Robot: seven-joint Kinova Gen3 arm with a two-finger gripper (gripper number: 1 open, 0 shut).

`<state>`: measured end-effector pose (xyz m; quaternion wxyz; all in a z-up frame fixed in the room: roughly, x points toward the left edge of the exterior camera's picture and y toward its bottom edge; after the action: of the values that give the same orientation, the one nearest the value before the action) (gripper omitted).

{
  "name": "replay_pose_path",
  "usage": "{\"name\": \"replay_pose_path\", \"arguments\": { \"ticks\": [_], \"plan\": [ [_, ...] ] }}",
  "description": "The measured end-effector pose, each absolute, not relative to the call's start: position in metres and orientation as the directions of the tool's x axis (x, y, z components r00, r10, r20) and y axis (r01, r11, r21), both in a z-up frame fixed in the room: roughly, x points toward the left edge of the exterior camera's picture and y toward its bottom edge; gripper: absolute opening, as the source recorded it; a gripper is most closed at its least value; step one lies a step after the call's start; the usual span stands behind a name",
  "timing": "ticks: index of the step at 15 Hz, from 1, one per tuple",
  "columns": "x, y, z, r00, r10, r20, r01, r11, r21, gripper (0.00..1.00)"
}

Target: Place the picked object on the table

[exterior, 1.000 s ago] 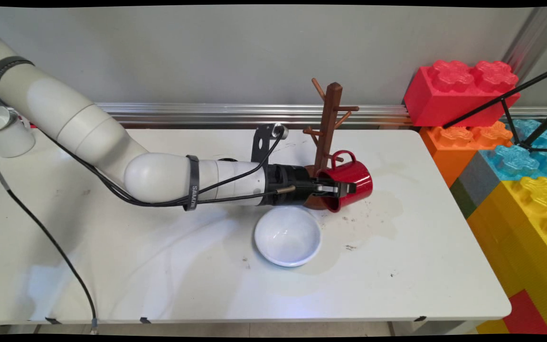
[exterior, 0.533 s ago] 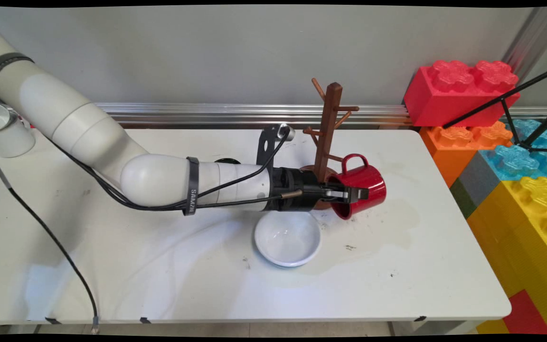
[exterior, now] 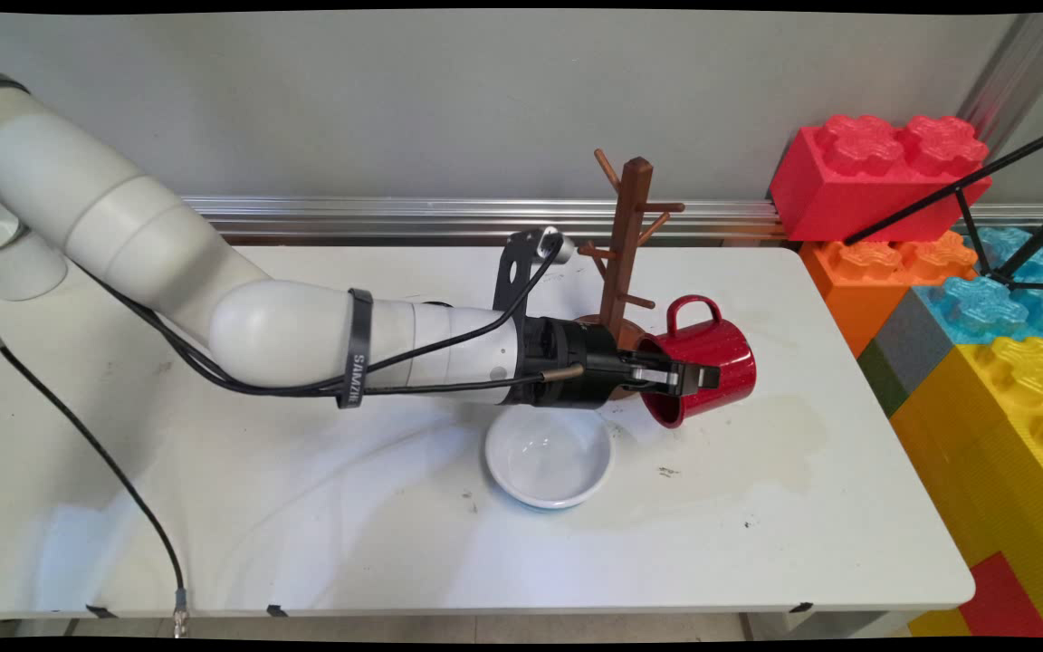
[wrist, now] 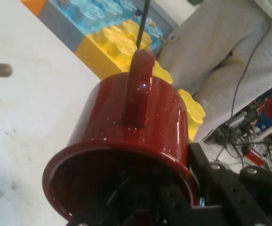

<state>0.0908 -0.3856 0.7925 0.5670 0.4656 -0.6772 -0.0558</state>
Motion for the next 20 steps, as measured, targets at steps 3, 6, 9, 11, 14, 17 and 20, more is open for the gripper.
{"name": "replay_pose_path", "arguments": {
  "ticks": [3,6,9,11,14,17,20],
  "plan": [
    [0.09,-0.378,0.812,0.045,-0.693,0.72,-0.552,0.583,0.596,0.0],
    [0.09,-0.371,0.829,0.011,-0.686,0.727,-0.534,0.611,0.585,0.0],
    [0.093,-0.368,0.845,-0.024,-0.675,0.738,-0.525,0.637,0.565,0.0],
    [0.095,-0.366,0.856,-0.047,-0.664,0.746,-0.52,0.654,0.549,0.0],
    [0.099,-0.365,0.873,-0.084,-0.645,0.759,-0.512,0.682,0.523,0.0],
    [0.105,-0.365,0.89,-0.131,-0.619,0.774,-0.5,0.716,0.488,0.0],
    [0.112,-0.365,0.904,-0.178,-0.596,0.783,-0.489,0.744,0.455,0.0]
  ]
}}
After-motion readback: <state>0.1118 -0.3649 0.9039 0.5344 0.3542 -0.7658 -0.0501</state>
